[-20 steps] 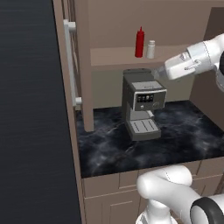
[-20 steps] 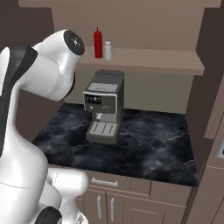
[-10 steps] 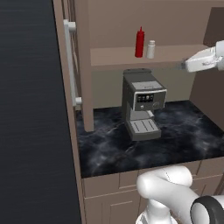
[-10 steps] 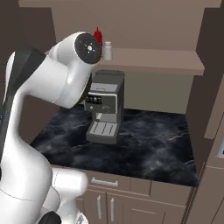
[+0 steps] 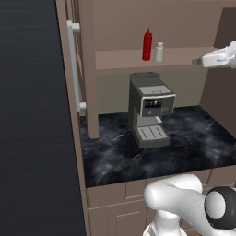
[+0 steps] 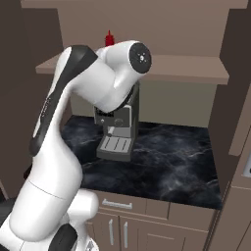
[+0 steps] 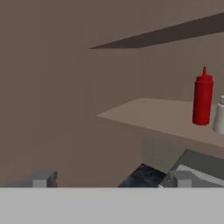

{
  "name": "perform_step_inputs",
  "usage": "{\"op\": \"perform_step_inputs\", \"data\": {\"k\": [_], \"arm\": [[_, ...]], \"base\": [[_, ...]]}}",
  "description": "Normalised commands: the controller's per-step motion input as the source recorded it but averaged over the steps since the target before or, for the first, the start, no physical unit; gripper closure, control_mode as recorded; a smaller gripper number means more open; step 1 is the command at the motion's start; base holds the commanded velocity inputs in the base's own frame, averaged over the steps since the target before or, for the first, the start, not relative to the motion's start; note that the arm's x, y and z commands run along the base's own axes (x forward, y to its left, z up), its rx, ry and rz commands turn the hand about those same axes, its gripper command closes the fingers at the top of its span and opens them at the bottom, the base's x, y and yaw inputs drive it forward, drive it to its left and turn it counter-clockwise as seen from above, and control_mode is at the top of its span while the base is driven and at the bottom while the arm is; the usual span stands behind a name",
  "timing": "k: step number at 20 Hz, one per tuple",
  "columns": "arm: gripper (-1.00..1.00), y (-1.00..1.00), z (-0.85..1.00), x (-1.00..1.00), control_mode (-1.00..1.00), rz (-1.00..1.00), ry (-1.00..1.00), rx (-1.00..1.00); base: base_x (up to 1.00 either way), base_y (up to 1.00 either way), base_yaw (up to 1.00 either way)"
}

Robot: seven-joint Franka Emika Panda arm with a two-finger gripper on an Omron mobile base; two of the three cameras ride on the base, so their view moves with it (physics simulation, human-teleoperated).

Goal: Move the ketchup and shaker from the cabinet to the dining counter.

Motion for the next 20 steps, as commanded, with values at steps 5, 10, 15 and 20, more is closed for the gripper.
{"op": "perform_step_inputs", "data": {"k": [5,10,15,20], "arm": [[-1.0,-0.43,0.0,0.56,-1.0,0.18,-0.01,0.12],[-1.0,-0.06,0.0,0.49,-1.0,0.03,-0.08,0.02],[-1.0,0.0,0.0,0.4,-1.0,0.0,-0.09,0.0],[-1.0,0.0,0.0,0.3,-1.0,0.0,-0.08,0.0]], "base": [[0.0,0.0,0.0],[0.0,0.0,0.0],[0.0,0.0,0.0],[0.0,0.0,0.0]]}}
